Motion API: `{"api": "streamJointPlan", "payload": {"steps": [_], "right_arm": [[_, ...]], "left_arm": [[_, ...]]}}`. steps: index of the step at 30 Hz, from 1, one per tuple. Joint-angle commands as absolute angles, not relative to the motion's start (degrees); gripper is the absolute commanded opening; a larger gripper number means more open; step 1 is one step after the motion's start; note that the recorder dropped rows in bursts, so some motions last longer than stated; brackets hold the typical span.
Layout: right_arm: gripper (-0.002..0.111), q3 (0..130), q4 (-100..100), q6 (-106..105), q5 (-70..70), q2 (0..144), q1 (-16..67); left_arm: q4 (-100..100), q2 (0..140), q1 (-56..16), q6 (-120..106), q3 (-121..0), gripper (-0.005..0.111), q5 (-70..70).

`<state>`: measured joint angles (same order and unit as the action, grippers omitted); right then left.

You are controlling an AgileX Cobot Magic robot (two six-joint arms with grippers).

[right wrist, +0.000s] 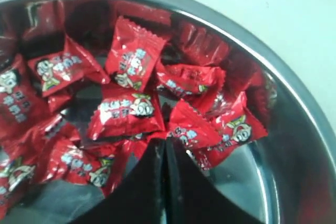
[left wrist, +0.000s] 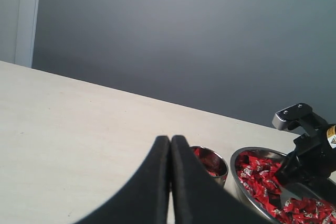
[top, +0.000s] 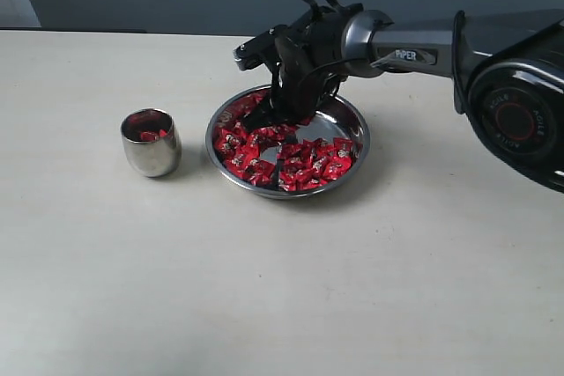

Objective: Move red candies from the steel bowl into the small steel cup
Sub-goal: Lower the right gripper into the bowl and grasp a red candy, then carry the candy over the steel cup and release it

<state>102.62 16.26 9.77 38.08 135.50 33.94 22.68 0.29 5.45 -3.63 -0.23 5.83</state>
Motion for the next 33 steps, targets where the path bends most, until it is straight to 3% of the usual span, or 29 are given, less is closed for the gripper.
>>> {"api": "streamJointPlan", "payload": {"steps": [1,11,18,26,33], "right_arm": [[0.000,102.6,16.0,10.2,39.2,132.6,33.7],[-0.001,102.6,6.9,8.7,37.4,126.0,34.9],[-0.001,102.6,-3.3,-3.4,31.1,124.9,41.8],[-0.001,102.6,-3.1,-3.4,23.1,125.1,47.2],[0.000,102.6,-3.1,-4.0,25.3,127.0,47.4]], "left_arm": [[23.3,0.0,5.5,-3.6,0.0,0.000,5.6],[23.3,0.0,5.5,-3.6,0.0,0.000,5.6],[23.3,0.0,5.5,-3.6,0.0,0.000,5.6],[23.3,0.0,5.5,-3.6,0.0,0.000,5.6],[23.3,0.0,5.5,-3.6,0.0,0.000,5.6]]}}
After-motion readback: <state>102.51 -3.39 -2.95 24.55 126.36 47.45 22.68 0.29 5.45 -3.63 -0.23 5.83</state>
